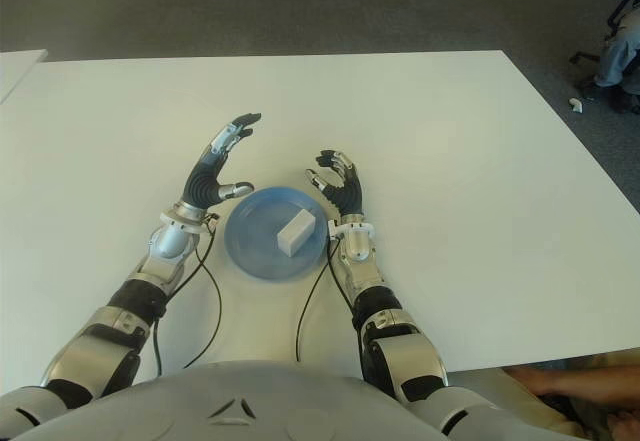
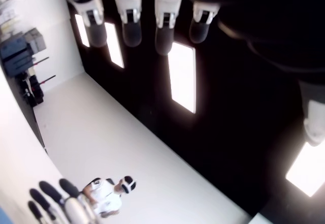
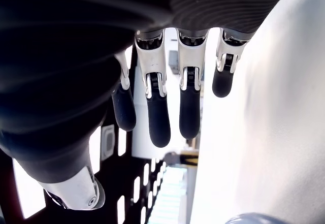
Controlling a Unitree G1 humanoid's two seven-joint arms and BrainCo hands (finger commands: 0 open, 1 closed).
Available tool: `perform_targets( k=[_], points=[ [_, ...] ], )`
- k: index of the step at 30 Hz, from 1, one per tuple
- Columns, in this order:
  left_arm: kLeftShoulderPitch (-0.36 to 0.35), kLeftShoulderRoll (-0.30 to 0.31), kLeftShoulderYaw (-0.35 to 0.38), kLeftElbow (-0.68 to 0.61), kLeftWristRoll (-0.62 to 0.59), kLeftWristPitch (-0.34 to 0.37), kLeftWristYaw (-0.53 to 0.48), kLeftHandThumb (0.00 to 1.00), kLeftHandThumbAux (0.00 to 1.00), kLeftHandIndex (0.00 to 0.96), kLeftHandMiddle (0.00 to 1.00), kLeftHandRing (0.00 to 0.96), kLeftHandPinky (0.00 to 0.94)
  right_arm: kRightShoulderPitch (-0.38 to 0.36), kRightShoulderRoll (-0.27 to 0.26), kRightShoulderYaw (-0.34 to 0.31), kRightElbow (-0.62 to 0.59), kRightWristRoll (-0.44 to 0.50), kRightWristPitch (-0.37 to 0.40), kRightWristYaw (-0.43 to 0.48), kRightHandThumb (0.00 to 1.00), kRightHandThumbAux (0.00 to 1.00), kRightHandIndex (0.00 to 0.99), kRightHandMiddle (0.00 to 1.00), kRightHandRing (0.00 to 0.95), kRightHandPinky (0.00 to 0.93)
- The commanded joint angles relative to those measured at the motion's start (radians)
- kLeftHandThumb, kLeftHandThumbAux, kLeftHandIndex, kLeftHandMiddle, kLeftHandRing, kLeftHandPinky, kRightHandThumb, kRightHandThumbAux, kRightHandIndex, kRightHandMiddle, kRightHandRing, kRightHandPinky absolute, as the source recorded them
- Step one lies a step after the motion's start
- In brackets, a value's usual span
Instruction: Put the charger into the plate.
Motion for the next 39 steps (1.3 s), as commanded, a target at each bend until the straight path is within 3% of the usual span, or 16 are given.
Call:
perform_targets(
  k=[1,7,14,22,28,39],
  points=[
    [-0.042,-0.091,0.105,0.073,-0.305,0.118,-0.217,0.240,0.539,0.103,0.127,0.099,0.105,0.144,-0.013,-0.003,0.108,-0.006,0.054,0.007,0.000,0.767,0.294,0.377,0.305,0.167],
    [-0.072,-0.144,0.230,0.182,-0.439,0.128,-0.360,0.171,0.567,0.066,0.080,0.055,0.049,0.150,-0.011,-0.006,0.103,0.000,0.060,0.011,0.000,0.774,0.293,0.370,0.298,0.159],
    [-0.080,-0.178,0.320,0.293,-0.429,0.080,-0.406,0.085,0.557,0.008,0.017,0.005,0.004,0.152,-0.011,-0.007,0.101,-0.004,0.062,0.006,0.000,0.774,0.295,0.363,0.288,0.139],
    [-0.113,-0.176,0.366,0.419,-0.305,0.024,-0.294,0.051,0.523,0.000,0.000,0.000,0.000,0.153,-0.014,-0.006,0.100,-0.006,0.062,0.007,0.000,0.771,0.289,0.355,0.283,0.153],
    [-0.109,-0.178,0.381,0.491,-0.238,0.035,-0.232,0.051,0.499,0.000,0.000,0.000,0.000,0.154,-0.014,-0.004,0.097,-0.010,0.063,-0.001,0.000,0.789,0.285,0.348,0.285,0.175],
    [-0.051,-0.145,0.338,0.561,-0.040,0.084,-0.011,0.012,0.478,0.000,0.000,0.000,0.000,0.160,-0.014,-0.005,0.088,-0.006,0.056,0.000,0.000,0.830,0.267,0.331,0.288,0.225]
  ],
)
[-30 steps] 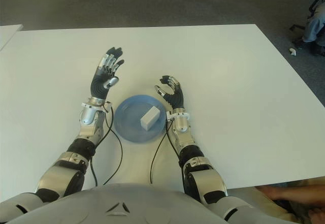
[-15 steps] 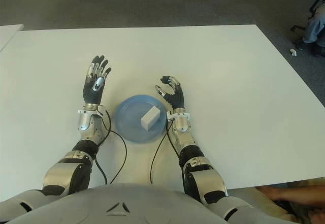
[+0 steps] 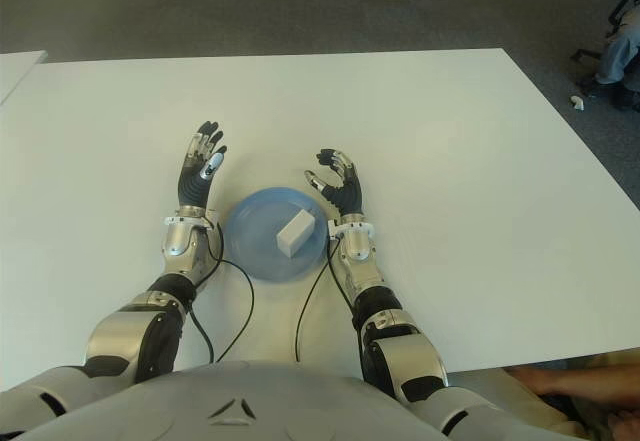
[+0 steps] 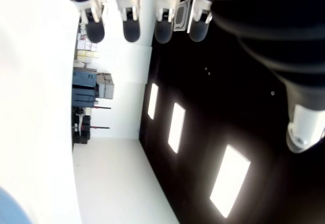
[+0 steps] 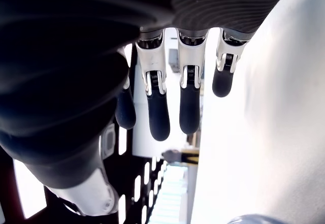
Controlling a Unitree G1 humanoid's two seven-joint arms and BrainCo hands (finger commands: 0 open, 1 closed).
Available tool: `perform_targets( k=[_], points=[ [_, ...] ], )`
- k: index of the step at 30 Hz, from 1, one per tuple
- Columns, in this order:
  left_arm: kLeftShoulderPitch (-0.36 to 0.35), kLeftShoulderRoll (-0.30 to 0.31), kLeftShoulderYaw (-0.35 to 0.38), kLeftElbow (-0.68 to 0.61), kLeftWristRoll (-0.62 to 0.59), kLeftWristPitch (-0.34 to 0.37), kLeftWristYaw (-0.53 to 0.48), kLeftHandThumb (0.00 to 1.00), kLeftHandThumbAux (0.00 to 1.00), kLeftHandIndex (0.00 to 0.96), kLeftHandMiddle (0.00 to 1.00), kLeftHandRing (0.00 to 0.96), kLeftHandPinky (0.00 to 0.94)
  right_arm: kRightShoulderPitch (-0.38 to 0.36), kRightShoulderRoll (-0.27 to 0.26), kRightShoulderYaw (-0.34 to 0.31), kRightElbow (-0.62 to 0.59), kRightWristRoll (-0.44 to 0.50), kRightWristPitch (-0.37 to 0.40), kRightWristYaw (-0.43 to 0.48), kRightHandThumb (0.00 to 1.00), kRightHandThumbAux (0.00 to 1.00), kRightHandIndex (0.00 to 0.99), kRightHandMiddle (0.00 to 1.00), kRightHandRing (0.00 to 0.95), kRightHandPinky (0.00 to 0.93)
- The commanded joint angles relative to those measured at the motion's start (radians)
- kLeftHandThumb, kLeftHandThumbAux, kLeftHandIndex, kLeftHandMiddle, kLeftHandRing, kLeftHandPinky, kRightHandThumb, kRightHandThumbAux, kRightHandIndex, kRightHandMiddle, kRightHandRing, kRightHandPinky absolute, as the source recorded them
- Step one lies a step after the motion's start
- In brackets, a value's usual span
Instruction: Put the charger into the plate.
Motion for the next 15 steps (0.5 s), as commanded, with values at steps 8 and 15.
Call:
perform_targets(
  k=[8,15],
  points=[
    [0.105,0.042,-0.028,0.065,0.156,0.074,0.163,0.000,0.479,0.000,0.000,0.000,0.000,0.162,-0.016,-0.001,0.085,-0.014,0.056,-0.012,0.000,0.850,0.262,0.327,0.289,0.240],
    [0.127,0.084,-0.081,0.042,0.234,0.203,0.234,0.000,0.497,0.000,0.000,0.000,0.000,0.166,-0.017,0.002,0.078,-0.019,0.059,-0.021,0.000,0.854,0.259,0.324,0.288,0.233]
  ],
)
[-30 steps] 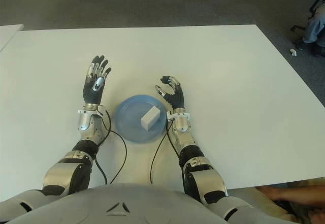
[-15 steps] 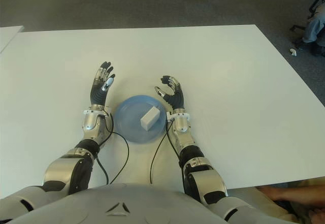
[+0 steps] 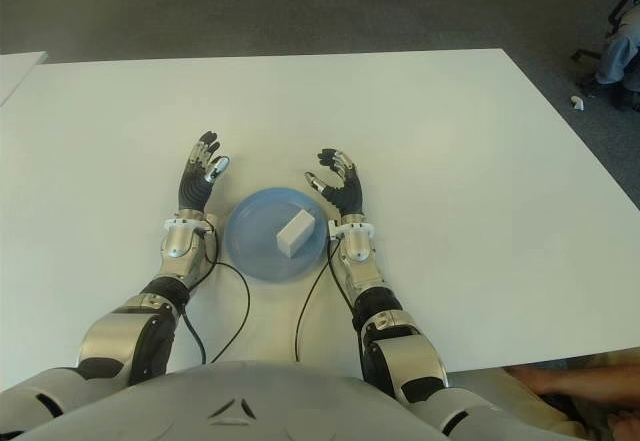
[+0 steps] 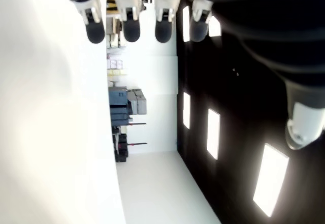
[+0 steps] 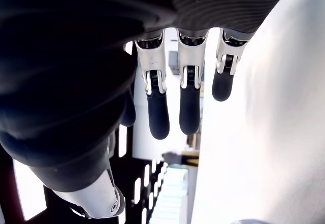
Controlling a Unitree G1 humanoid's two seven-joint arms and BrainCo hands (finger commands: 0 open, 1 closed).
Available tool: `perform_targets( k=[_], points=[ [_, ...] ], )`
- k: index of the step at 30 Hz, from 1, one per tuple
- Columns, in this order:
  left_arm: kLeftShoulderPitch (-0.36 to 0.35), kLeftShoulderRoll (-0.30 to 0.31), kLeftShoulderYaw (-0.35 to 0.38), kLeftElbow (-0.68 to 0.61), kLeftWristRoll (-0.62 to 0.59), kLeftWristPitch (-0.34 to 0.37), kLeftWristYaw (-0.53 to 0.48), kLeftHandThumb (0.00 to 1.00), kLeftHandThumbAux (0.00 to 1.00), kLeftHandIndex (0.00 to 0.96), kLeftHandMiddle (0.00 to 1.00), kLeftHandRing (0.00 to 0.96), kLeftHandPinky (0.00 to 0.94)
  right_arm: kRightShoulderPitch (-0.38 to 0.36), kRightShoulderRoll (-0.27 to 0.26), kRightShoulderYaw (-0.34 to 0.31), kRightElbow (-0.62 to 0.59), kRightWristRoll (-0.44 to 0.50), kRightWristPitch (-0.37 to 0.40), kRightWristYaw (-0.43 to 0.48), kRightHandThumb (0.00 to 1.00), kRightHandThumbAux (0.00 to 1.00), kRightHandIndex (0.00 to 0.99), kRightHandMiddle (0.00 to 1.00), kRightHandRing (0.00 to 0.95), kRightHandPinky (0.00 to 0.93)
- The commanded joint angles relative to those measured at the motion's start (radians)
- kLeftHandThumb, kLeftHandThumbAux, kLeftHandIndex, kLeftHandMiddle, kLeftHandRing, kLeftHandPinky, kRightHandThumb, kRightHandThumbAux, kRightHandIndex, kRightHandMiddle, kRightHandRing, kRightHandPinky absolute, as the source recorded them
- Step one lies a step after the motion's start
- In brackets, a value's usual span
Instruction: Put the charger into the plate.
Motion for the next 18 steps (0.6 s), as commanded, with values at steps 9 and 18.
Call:
perform_targets(
  k=[9,18],
  points=[
    [0.143,0.069,-0.081,-0.050,0.130,0.292,0.080,0.024,0.467,0.000,0.000,0.000,0.000,0.160,-0.020,0.004,0.076,-0.018,0.053,-0.011,0.000,0.863,0.253,0.316,0.284,0.250],
    [0.169,0.077,-0.089,-0.142,0.097,0.443,0.009,0.082,0.418,0.000,0.000,0.000,0.000,0.151,-0.021,0.001,0.082,-0.010,0.058,-0.006,0.000,0.837,0.217,0.271,0.262,0.247]
  ],
)
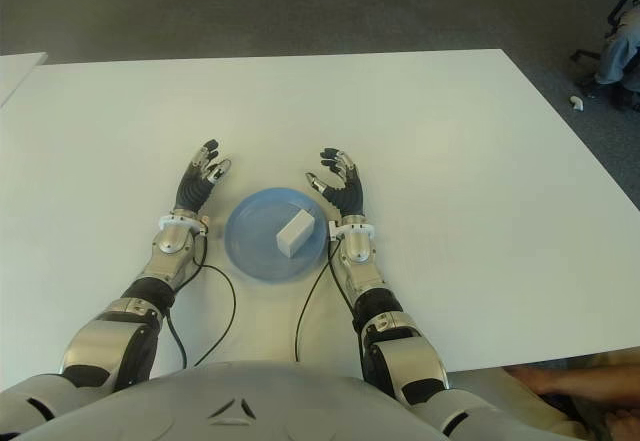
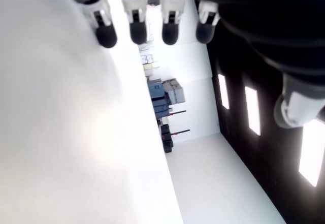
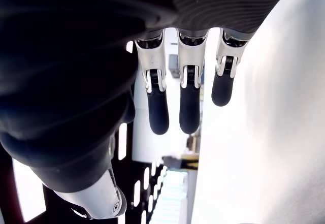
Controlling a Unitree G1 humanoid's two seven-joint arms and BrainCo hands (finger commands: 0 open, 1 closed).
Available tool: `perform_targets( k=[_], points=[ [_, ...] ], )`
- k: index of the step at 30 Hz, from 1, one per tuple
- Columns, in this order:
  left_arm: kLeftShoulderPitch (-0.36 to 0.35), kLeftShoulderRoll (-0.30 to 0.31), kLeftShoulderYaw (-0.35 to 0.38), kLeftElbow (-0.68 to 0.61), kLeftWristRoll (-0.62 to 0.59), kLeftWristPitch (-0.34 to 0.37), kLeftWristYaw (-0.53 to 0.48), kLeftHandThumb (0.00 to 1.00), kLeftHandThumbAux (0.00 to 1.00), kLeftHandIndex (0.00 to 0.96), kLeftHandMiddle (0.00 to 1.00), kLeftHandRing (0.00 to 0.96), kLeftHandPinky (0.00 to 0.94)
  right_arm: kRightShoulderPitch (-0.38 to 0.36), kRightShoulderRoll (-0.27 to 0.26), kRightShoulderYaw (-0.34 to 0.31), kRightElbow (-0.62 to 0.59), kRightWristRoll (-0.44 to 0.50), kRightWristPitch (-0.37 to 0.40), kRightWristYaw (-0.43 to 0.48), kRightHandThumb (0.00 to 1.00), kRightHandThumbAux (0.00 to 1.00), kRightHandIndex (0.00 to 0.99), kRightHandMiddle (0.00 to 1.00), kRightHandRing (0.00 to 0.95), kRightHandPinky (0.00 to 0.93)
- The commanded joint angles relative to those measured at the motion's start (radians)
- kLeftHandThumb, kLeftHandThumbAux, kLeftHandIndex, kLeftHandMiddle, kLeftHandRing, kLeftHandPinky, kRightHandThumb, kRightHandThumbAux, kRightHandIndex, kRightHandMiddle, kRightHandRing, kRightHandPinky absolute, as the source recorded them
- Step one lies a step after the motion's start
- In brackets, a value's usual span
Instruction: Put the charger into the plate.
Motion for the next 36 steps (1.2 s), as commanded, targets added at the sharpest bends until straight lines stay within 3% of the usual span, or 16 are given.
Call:
perform_targets(
  k=[1,6,12,22,33,36],
  points=[
    [0.111,0.001,-0.010,0.021,-0.003,0.186,-0.046,0.086,0.423,0.000,0.000,0.000,0.000,0.144,-0.019,-0.004,0.092,-0.009,0.054,0.005,0.000,0.829,0.207,0.257,0.253,0.237],
    [0.103,-0.006,0.000,-0.006,-0.023,0.297,-0.063,0.107,0.415,0.000,0.000,0.000,0.000,0.144,-0.011,-0.007,0.072,-0.004,0.073,0.003,0.000,0.797,0.125,0.168,0.189,0.189],
    [0.105,-0.014,0.002,-0.031,-0.039,0.350,-0.064,0.124,0.409,0.000,0.000,0.000,0.000,0.149,0.001,-0.017,0.048,0.018,0.104,0.017,0.000,0.784,0.062,0.081,0.109,0.126],
    [0.126,-0.024,-0.007,-0.084,-0.053,0.394,-0.067,0.138,0.422,0.000,0.000,0.000,0.000,0.170,0.033,-0.060,-0.007,0.070,0.183,0.028,0.019,0.792,0.002,0.003,0.008,0.054],
    [0.132,-0.030,-0.002,-0.092,-0.071,0.393,-0.087,0.137,0.452,0.000,0.000,0.000,0.000,0.168,0.038,-0.086,-0.020,0.088,0.231,0.056,0.046,0.772,0.000,0.000,0.000,0.021],
    [0.127,-0.033,0.001,-0.080,-0.076,0.384,-0.089,0.138,0.459,0.000,0.000,0.000,0.000,0.136,0.025,-0.100,0.021,0.098,0.247,0.065,0.055,0.762,0.000,0.000,0.000,0.018]
  ],
)
